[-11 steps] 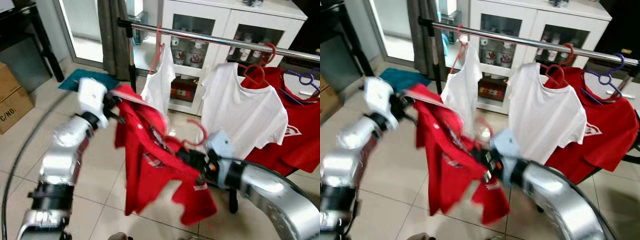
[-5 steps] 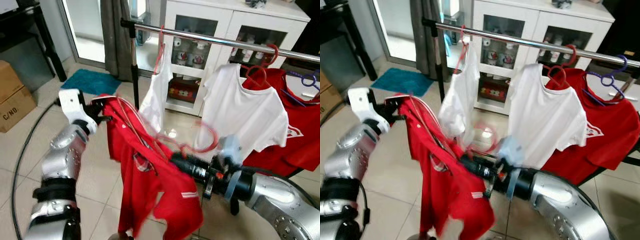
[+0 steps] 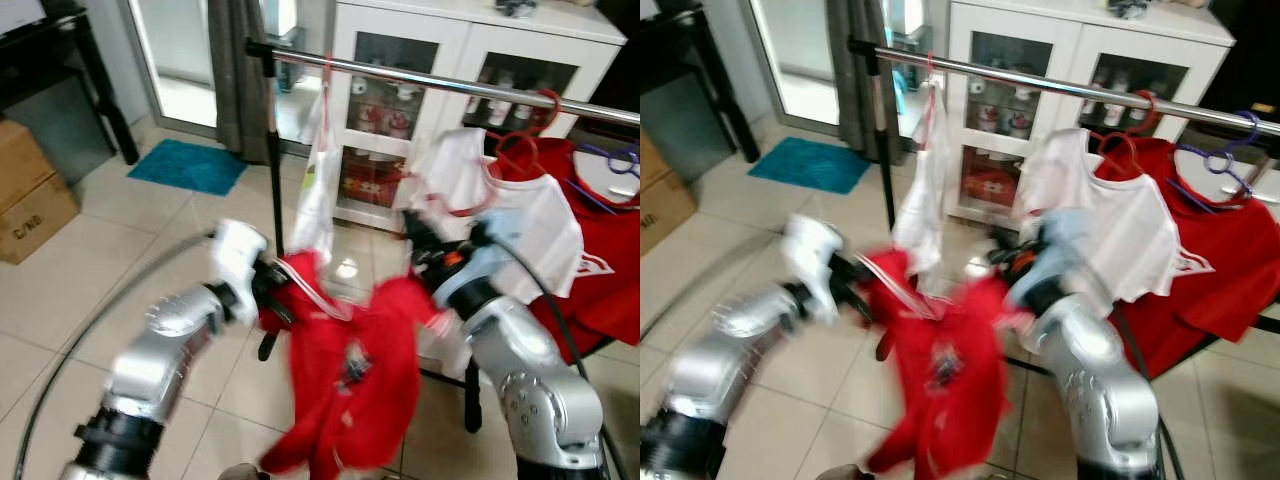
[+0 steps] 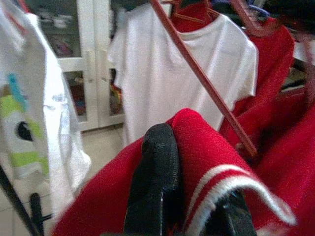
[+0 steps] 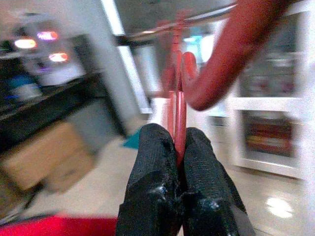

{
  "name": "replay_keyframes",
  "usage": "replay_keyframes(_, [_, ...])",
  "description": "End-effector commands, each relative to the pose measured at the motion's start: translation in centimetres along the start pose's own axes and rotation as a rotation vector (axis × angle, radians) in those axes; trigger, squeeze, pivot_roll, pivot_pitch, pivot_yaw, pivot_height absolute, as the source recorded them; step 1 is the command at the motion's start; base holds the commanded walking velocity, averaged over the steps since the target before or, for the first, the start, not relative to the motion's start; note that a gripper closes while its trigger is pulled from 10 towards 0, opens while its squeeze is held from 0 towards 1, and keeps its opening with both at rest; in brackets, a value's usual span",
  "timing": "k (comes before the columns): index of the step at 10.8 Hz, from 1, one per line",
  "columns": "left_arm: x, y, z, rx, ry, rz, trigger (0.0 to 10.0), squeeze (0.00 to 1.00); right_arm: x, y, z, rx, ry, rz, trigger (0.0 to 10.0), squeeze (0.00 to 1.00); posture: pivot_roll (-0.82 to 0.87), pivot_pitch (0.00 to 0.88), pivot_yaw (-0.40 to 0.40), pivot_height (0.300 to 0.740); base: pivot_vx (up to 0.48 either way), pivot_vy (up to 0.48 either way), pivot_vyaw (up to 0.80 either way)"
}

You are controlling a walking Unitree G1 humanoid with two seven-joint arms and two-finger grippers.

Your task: Hang hanger

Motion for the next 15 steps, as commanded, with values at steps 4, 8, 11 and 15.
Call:
replay_keyframes(4, [1.8,-1.2,1.0,0.016,-0.007,-0.049,0.0,0.0,2.4,0.2,1.3,0.101,0.012,-0.154,6.7,0.0,-0.05,0.0,-0.014,0.74,0.0,0.0,0.0])
replay_keyframes(8, [-2.8,-4.8,-0.4,-0.035,0.014,0.507,10.0,0.0,3.9,-2.7,-2.1,-0.067,-0.115,-0.24,10.0,0.0,-0.05,0.0,-0.041,0.74,0.0,0.0,-0.6])
replay_keyframes(11, [-3.8,-5.9,-1.1,-0.023,-0.098,0.708,10.0,0.0,4.3,-3.0,-2.3,-0.067,-0.114,-0.28,10.0,0.0,-0.04,0.0,-0.059,0.74,0.0,0.0,-0.8])
replay_keyframes(15, [-2.6,-5.6,-1.9,-0.068,-0.266,0.785,10.0,0.0,4.6,-2.9,-1.8,-0.04,-0.103,-0.321,10.0,0.0,-0.05,0.0,-0.053,0.74,0.0,0.0,-0.8])
Point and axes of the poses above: a point about 5 cm out from each wrist's last joint towards the gripper, its own y axis pointing out of the wrist towards the gripper, its own z axis along the axis of the wrist's last joint, x = y × z, the point moved 4 cm from there along y, pointing out of the wrist towards the gripper, and after that the axes turned 13 degrees about y, right-handed, at the moved point
